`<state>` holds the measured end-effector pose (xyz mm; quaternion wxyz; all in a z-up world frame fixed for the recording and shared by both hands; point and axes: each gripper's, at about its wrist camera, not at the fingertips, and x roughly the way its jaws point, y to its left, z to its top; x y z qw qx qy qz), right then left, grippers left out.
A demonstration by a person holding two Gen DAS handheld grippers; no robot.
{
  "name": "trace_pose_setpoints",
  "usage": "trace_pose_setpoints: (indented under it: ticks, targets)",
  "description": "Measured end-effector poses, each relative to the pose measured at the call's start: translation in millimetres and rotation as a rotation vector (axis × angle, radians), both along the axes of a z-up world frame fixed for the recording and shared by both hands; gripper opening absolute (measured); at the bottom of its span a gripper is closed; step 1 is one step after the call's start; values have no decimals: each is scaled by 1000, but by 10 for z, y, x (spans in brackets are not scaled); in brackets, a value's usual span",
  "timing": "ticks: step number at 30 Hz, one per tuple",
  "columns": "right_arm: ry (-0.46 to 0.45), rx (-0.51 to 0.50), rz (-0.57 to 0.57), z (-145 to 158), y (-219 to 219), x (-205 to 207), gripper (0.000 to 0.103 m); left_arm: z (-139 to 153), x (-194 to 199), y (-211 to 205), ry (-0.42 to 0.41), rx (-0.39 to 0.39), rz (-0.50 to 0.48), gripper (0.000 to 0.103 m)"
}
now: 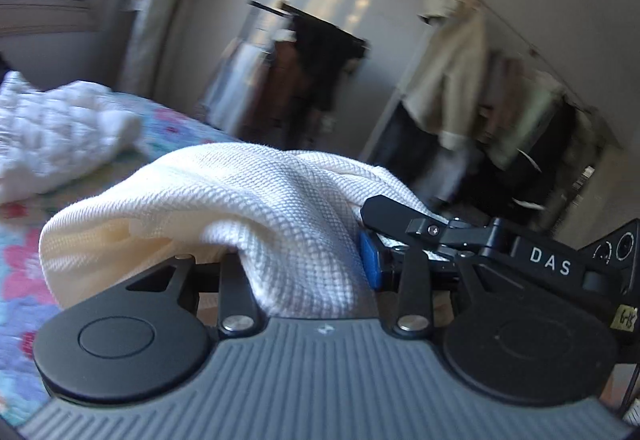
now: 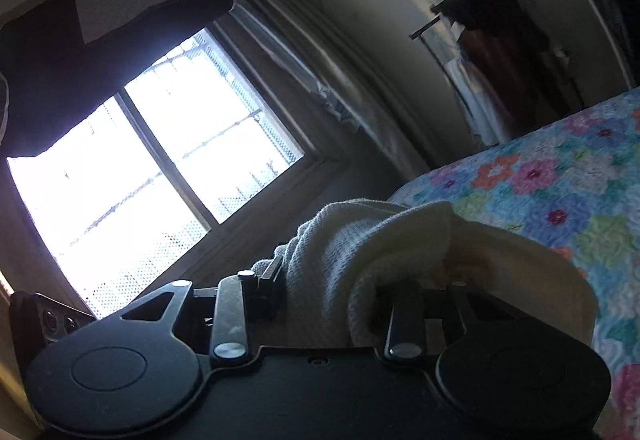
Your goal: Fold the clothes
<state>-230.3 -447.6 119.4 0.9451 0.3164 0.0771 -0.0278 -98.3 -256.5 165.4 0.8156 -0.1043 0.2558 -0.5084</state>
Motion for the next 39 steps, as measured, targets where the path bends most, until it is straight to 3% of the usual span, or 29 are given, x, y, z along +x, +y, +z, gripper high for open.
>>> trace_pose_setpoints:
  ticks: [3,8,10,12,15,17,20,23,27,31,37,39]
  targets:
    - [9,-56,-84,55,-162,-298,41,-59,-137,-286,3,-4,-56,36]
    - [-31,-328,-250,461,-344,-649,39,-157,-364,-761,9,-11,-151,36]
    - [-81,-391,-268,538,-423,-799,39,-196,-455,-952,11,-14,-188,36]
    - [-55,-400,-254,465,-559,-915,42,-235,-546,-1142,14,-16,-226,36]
    - [86,-218,-319,-54,-861,-1109,46,-417,-657,-1417,39,14,-280,38]
    - [214,-125,-379,-578,-996,-1224,44,-921,-685,-1548,102,151,-292,38]
    - [403,-56,-392,-1372,-1034,-1337,30,-1634,-893,-1651,108,354,-311,37]
    - [494,3,-363,-1867,-916,-1427,27,-2188,-1149,-1603,98,450,-368,37]
    - [524,-69,-369,-1832,-831,-1327,27,-2483,-1205,-1496,103,473,-357,37]
    - [488,-90,-394,-1787,-813,-1345,27,-2351,-1215,-1339,14,434,-349,37]
    - [457,-87,-414,-1755,-846,-1534,27,-2288,-1007,-1330,1,403,-326,39]
    - [455,-105,-427,-1721,-836,-1563,22,-2295,-977,-1341,-3,399,-307,38]
